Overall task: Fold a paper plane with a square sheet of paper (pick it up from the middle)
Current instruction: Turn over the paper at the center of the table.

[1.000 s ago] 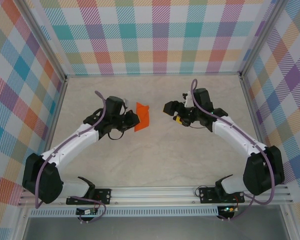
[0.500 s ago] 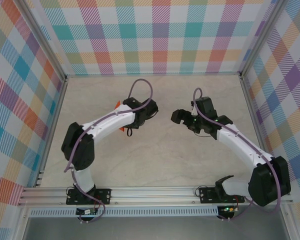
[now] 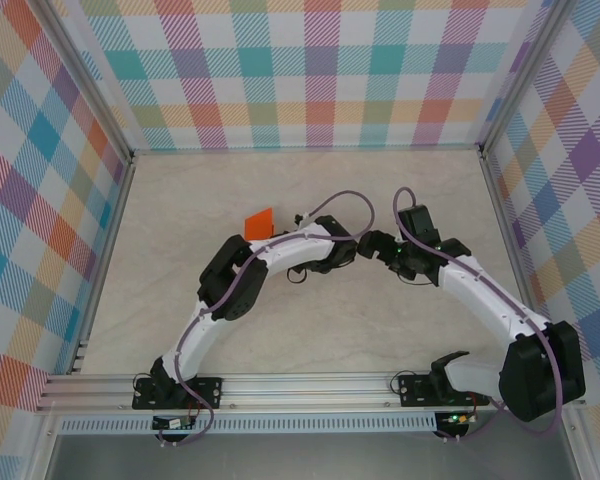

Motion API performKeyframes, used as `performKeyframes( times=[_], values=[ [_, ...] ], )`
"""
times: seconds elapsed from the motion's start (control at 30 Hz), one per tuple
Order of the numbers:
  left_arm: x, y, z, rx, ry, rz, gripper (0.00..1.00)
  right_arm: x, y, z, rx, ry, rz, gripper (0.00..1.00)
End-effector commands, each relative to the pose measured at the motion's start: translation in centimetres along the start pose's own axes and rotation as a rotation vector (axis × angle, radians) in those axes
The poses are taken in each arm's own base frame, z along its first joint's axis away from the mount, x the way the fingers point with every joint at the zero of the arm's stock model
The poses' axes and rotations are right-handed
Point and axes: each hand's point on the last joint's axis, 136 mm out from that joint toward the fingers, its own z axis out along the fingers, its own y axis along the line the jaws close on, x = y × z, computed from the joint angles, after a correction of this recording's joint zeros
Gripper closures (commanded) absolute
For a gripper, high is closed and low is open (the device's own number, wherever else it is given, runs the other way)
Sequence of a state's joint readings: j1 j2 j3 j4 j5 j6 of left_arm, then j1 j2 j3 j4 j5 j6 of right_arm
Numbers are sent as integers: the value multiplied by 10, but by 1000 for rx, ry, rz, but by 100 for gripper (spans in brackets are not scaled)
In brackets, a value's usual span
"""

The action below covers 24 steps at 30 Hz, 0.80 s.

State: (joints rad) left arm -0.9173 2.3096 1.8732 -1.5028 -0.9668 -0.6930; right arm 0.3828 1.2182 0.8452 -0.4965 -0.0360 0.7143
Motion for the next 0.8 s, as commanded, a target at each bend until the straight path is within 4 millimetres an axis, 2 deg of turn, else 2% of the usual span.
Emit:
performKeyframes(
  times=[0.0, 0.07, 0.17, 0.33, 0.43, 0.53, 0.63, 0.77],
  values=[
    [-9, -30, -20, 121, -30, -24, 81, 5, -8, 2, 37, 13, 20, 6],
    [-11, -45, -24, 200, -20, -41, 72, 6, -11, 1, 52, 19, 27, 6],
    [-16, -59, -35, 334, -15, -87, 52, 7, -14, -1, 66, 24, 33, 6],
    [-27, -67, -71, 623, -21, -184, 37, 6, -7, -4, 57, 42, 31, 6],
    [-33, -54, -87, 768, -27, -259, 31, 2, 3, -3, 30, 56, 28, 6],
    [-33, -34, -89, 881, -10, -324, 28, 2, 21, 0, -41, 79, 23, 9],
    [-30, -10, -80, 952, 3, -401, 26, 7, 41, 11, -102, 112, 23, 15],
    [-17, 20, -48, 998, 43, -557, 21, 22, 77, 32, -168, 162, -29, 28]
  ],
)
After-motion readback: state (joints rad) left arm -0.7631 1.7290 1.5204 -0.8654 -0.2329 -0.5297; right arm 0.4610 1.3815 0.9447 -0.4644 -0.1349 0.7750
